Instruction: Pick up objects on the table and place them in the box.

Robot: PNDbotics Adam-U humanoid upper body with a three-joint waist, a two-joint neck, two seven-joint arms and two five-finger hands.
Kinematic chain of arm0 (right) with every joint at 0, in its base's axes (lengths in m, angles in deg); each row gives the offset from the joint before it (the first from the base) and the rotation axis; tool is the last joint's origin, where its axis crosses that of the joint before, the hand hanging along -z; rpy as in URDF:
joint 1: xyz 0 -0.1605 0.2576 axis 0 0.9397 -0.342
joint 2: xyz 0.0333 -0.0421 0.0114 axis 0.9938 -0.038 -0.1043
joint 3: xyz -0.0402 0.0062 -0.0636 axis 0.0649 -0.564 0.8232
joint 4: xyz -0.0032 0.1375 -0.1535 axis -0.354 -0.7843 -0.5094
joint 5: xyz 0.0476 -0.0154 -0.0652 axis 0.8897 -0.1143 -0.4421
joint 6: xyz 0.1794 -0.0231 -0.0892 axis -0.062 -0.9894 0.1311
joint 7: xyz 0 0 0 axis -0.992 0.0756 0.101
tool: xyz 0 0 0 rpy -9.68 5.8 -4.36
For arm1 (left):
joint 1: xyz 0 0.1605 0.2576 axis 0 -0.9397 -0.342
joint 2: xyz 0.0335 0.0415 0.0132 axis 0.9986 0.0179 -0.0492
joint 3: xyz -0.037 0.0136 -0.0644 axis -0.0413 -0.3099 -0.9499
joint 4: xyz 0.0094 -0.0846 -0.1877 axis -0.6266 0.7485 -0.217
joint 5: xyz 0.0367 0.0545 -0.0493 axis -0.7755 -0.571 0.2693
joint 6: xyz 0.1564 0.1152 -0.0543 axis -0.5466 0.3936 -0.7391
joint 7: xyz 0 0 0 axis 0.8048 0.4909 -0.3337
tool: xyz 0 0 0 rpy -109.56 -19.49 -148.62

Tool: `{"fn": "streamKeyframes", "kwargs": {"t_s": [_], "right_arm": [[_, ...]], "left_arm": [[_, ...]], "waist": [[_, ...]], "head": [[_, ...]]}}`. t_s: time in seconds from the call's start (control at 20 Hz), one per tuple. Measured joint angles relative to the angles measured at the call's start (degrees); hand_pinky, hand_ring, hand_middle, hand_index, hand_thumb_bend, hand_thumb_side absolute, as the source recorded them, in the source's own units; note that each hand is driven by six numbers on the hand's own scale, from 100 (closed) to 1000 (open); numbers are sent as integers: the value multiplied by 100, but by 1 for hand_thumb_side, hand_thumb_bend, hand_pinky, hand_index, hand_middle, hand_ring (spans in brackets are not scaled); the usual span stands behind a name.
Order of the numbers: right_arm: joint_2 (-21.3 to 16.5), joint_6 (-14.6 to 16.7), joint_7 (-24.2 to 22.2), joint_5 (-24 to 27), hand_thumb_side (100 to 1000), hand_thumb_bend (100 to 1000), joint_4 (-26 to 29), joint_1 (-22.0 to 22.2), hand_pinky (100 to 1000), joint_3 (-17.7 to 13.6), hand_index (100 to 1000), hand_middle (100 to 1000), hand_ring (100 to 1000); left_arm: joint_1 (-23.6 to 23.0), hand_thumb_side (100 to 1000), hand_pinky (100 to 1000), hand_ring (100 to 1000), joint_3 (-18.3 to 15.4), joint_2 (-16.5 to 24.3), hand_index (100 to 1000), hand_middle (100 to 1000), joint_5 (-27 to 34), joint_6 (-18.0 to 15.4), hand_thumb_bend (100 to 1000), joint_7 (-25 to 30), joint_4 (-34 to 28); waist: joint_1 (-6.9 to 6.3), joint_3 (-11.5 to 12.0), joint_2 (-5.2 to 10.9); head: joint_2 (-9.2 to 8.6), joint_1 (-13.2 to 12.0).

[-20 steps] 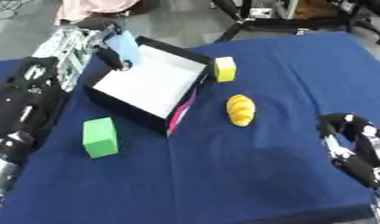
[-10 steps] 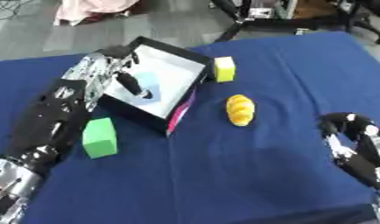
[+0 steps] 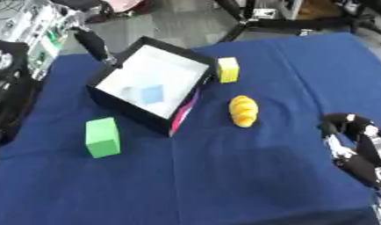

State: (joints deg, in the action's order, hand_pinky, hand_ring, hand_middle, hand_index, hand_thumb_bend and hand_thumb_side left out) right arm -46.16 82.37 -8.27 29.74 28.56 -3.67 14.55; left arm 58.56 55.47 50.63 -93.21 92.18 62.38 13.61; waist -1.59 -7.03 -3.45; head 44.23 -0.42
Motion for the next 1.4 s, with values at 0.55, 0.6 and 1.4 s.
{"fn": "streamKeyframes", "kwargs": {"t_s": [0.55, 0.6, 1.4], "right_arm": [[-97, -5, 23, -39, 467, 100, -27, 36, 717, -34, 681, 549, 653], [-97, -5, 23, -39, 467, 100, -27, 35, 717, -34, 681, 549, 653], [-97, -5, 20, -39, 467, 100, -28, 33, 718, -33, 681, 553, 657]], "left_arm": [[-962, 266, 831, 733, 1355, 1242, 874, 721, 2559, 375, 609, 811, -1202], [-1016, 272, 831, 732, 1446, 1245, 874, 721, 2626, 392, 610, 811, -1215], [-1287, 304, 829, 741, 1603, 837, 888, 739, 1884, 509, 594, 800, -597]], "waist": [[-113, 33, 83], [-113, 31, 87], [-113, 9, 88]], "head": [[0, 58], [0, 57], [0, 58]]}}
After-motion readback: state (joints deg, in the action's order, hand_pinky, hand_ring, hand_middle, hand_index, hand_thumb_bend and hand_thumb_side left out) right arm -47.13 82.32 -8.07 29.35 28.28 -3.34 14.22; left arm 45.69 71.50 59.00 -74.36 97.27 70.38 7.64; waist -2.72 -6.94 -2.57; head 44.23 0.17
